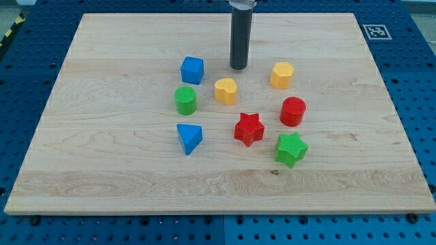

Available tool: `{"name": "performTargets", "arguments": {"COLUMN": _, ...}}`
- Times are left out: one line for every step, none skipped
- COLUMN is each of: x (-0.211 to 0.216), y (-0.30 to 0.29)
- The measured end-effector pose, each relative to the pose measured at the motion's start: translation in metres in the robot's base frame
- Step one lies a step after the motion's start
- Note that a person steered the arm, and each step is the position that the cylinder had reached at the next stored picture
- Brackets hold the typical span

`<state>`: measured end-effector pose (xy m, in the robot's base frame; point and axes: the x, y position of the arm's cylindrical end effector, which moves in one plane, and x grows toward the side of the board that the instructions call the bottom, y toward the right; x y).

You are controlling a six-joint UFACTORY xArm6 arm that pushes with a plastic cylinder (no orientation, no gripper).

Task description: Move the green circle towards the blue triangle

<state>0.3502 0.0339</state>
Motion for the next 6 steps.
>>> {"name": "performTargets", "arguments": {"x": 0.004, "y": 0.000}}
{"name": "performTargets", "arguments": {"x": 0.007, "y": -0.006}}
{"name": "performTargets", "arguments": {"x": 0.007, "y": -0.034}}
{"name": "performTargets", "arguments": {"x": 0.016, "y": -0.059}}
{"name": "performTargets", "arguments": {"x": 0.039, "y": -0.079}}
{"name": "performTargets", "arguments": {"x": 0.090, "y": -0.071}}
